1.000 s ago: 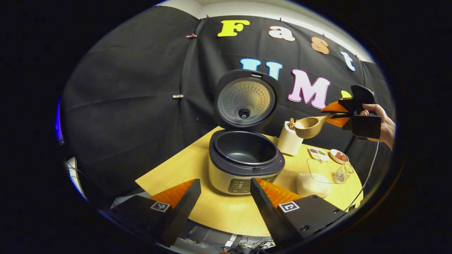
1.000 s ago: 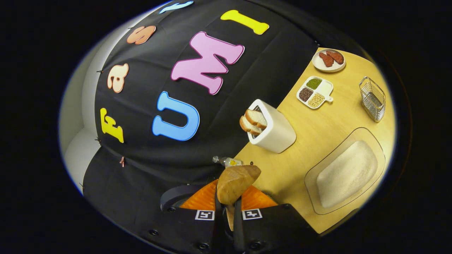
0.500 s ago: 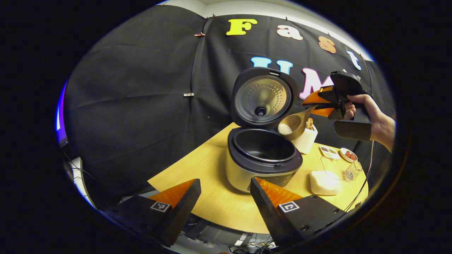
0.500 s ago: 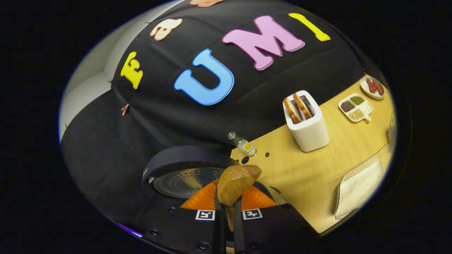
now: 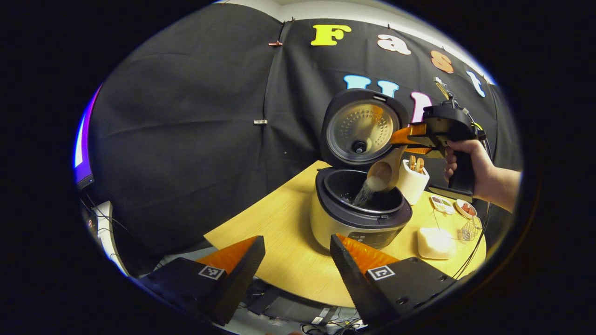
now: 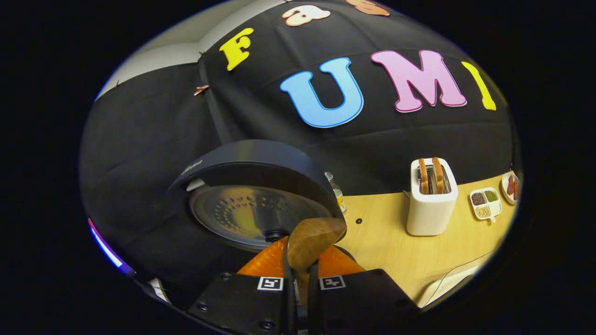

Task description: Close the left gripper, press the button to open the rice cooker; take a wooden spoon from the chopstick holder with the right hand, scoop a spoonful of rice and pour it into the rice cooker, then put the wooden spoon back into the chopstick holder.

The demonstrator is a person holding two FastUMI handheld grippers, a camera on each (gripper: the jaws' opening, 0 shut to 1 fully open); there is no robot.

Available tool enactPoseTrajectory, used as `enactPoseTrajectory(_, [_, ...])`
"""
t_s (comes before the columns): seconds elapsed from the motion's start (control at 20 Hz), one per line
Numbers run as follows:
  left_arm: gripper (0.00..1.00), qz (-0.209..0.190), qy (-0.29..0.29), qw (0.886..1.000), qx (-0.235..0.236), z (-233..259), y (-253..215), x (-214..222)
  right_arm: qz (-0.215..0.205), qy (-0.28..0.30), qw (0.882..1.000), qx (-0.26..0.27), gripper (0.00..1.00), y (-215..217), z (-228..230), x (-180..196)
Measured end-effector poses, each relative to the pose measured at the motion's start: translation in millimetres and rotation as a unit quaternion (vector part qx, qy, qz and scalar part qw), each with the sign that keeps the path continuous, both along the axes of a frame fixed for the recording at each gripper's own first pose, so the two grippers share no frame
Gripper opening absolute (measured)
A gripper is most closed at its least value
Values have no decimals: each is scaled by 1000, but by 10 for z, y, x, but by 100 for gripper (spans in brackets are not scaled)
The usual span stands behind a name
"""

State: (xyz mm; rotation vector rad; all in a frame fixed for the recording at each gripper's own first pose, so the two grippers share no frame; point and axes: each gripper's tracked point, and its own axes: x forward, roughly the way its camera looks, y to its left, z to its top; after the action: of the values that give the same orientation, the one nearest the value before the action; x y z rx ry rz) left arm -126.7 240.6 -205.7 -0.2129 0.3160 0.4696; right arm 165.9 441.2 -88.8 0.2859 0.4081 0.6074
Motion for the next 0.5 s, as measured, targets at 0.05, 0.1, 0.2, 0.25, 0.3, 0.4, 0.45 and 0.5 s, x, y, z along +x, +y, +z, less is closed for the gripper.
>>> enactPoseTrajectory(0.05, [92,0,0,1000,-1,1,-10,6,6,-8,1000,-10,13,17,-37,-5])
enactPoseTrajectory(0.1, [93,-1,0,1000,-1,-5,-19,12,14,-17,1000,-21,13,38,-63,-13])
enactPoseTrajectory(0.2, [93,-5,0,1000,0,-16,-50,41,32,-41,998,-45,13,93,-98,-53])
enactPoseTrajectory(0.25, [93,-6,1,1000,1,-19,-59,45,41,-54,996,-56,13,119,-105,-86])
enactPoseTrajectory(0.3, [96,-8,2,1000,2,-28,-70,54,52,-68,994,-67,13,157,-109,-132])
enactPoseTrajectory(0.4, [96,-11,1,1000,4,-18,-88,61,75,-102,988,-92,13,224,-109,-196])
enactPoseTrajectory(0.45, [96,-13,2,1000,5,-22,-99,62,91,-119,983,-107,13,271,-116,-239])
enactPoseTrajectory(0.5, [96,-17,1,1000,3,-36,-114,68,106,-135,978,-120,13,317,-132,-269])
